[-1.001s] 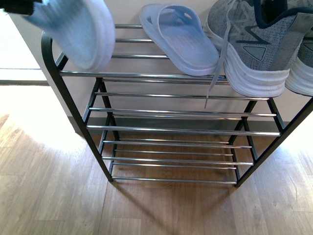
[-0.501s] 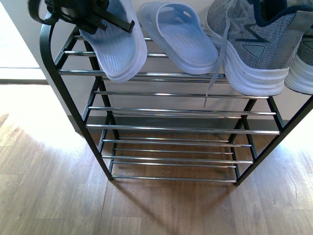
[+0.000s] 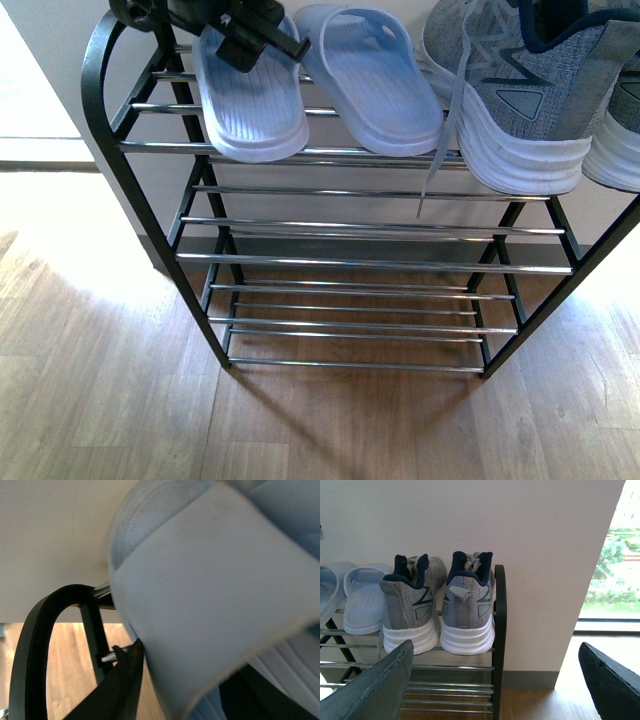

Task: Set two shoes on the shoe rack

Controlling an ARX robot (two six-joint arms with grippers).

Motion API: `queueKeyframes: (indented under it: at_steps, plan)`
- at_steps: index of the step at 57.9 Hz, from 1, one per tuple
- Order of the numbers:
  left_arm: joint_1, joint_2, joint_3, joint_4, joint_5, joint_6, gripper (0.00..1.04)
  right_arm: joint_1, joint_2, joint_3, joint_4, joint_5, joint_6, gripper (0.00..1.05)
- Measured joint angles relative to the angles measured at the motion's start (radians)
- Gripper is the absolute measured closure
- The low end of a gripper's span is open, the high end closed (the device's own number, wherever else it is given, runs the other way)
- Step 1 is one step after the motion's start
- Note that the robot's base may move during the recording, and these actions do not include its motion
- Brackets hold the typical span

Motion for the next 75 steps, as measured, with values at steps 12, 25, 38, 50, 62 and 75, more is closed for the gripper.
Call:
queueKeyframes:
  at_steps: [12,25,38,50,62,75]
  plan:
    - [-0.055,-0.361,-0.235,0.163,0.030,-0.066,0.27,0.000,0.000,0.000,0.000,0.000,0.000,0.09]
    - [-0.008,-0.872,-0.657,0.423,-0.156,-0.127,0.10,0.000,0.000,0.000,0.000,0.000,0.000,0.09]
    - [0.162,-1.163,-1.115,0.732,0.051,-0.245,0.44,0.000,0.000,0.000,0.000,-0.002,0.000,0.09]
    - [0.243,-1.299,-1.317,0.768,0.138,-0.265,0.91,0.000,0.000,0.000,0.000,-0.001,0.000,0.09]
    - [0.291,-1.407,-1.416,0.762,0.189,-0.270,1.04,0.000,0.000,0.000,0.000,-0.002,0.000,0.09]
    - [0.394,-1.542,-1.490,0.703,0.285,-0.271,1.04,0.000,0.000,0.000,0.000,0.000,0.000,0.09]
